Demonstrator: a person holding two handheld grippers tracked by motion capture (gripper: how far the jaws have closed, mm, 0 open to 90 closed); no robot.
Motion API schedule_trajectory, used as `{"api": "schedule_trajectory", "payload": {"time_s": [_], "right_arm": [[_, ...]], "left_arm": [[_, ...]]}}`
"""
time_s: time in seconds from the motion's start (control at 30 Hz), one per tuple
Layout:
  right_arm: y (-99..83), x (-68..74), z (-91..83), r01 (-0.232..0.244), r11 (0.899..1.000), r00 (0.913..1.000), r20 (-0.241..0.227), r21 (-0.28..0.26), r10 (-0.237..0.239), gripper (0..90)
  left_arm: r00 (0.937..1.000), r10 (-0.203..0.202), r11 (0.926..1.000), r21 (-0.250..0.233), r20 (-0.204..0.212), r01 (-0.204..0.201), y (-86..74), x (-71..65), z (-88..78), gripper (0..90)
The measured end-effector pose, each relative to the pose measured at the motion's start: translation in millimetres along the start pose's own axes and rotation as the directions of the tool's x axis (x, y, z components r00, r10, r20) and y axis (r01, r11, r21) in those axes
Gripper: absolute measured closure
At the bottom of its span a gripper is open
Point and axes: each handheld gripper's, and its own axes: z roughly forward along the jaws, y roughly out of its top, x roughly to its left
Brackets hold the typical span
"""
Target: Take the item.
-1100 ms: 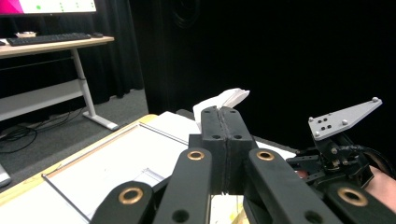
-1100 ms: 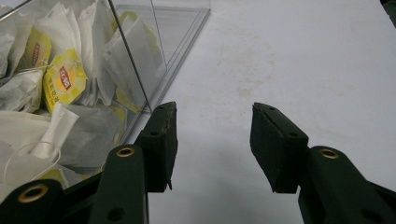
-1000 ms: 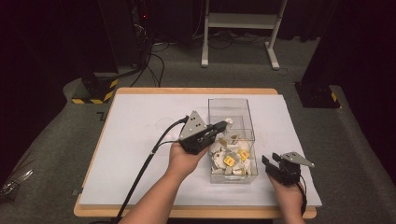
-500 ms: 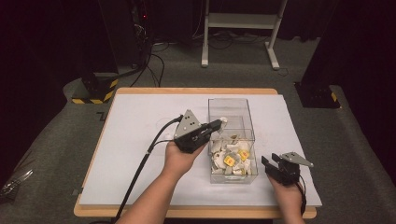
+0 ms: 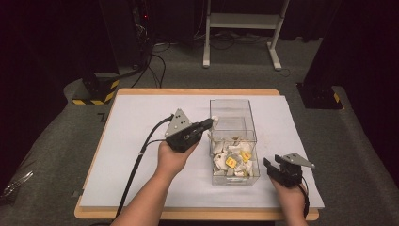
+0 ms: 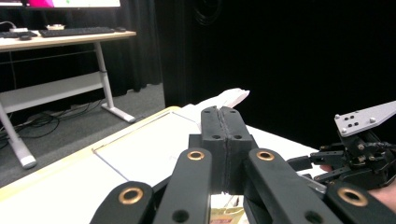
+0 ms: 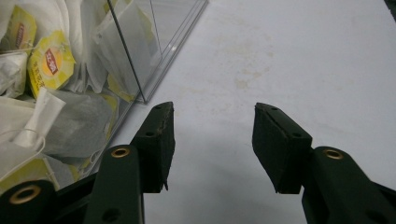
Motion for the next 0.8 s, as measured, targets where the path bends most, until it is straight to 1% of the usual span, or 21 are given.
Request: {"api": "schedule_trajectory", "payload": {"time_s": [0.1,0.3,0.5,0.8], "right_arm": [[-0.5,0.9,1.8,0.004,1.0,1.0,-0.003,0.013,-0.004,48.0],[-0.4,1.9,1.9,0.008,1.0,1.0,-0.002,0.016,-0.008,47.2],[-0.8,1.9,2.0,0.002,1.0,1.0,-0.006,0.02,-0.002,47.3],[-0.6,2.0,2.1,0.013,1.0,0.9999,-0.009,0.018,-0.012,47.0]], "left_arm": [[0.9999,-0.007,1.0,-0.002,-0.013,0.007,-1.6,5.5,-4.7,90.0],[0.9992,-0.008,1.0,-0.002,-0.039,0.008,-2.8,13.8,-13.4,90.0],[0.9984,-0.014,0.9999,0.002,-0.054,0.014,-6.5,20.4,-18.3,90.0],[0.997,-0.021,0.9997,0.008,-0.074,0.021,-11.0,27.6,-23.7,90.0]]}}
